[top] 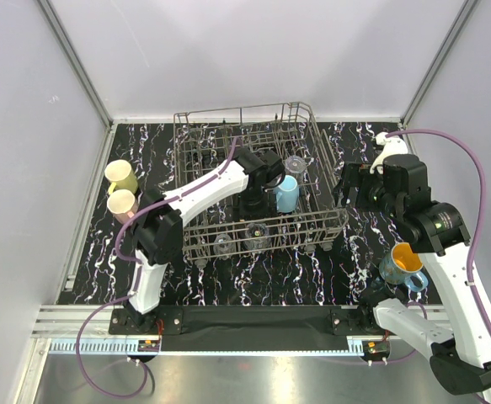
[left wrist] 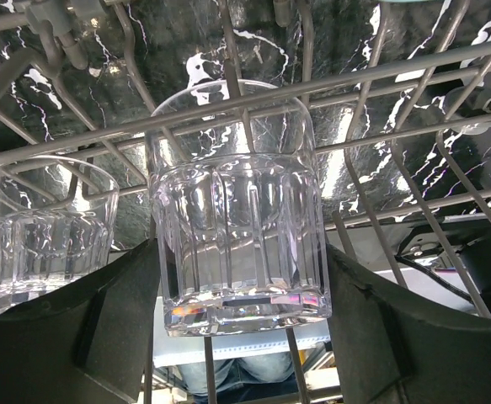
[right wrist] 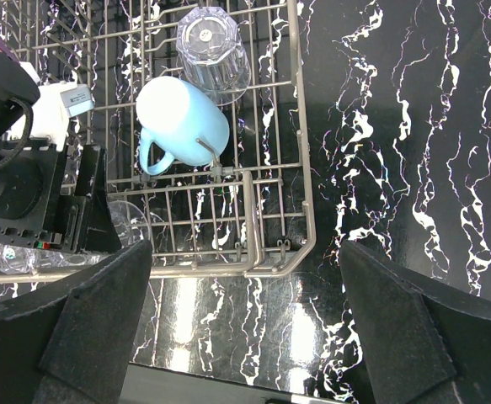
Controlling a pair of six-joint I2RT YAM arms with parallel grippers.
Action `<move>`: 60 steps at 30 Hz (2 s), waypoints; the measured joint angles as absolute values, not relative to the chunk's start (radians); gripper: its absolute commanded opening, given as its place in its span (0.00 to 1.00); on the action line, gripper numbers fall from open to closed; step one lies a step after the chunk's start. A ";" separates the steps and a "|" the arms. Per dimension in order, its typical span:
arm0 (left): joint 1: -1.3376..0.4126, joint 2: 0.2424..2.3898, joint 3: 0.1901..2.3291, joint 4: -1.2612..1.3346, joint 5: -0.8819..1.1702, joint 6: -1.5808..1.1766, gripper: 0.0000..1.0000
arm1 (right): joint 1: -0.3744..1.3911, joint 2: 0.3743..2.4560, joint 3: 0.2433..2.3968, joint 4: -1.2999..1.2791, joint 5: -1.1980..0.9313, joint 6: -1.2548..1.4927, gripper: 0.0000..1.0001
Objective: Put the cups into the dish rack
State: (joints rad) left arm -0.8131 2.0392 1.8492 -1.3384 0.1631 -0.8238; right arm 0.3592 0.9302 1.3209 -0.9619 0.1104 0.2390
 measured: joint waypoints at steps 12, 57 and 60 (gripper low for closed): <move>-0.814 2.028 1.843 -1.341 0.158 -0.824 0.99 | 0.359 0.932 1.321 -0.963 0.102 0.239 1.00; -0.036 1.183 1.303 -1.044 -0.273 -0.546 0.77 | 0.359 1.127 1.439 -0.926 -0.268 0.280 1.00; 0.000 1.228 1.271 -0.982 -0.265 -0.538 0.72 | 0.359 1.140 1.439 -0.926 -0.276 0.282 1.00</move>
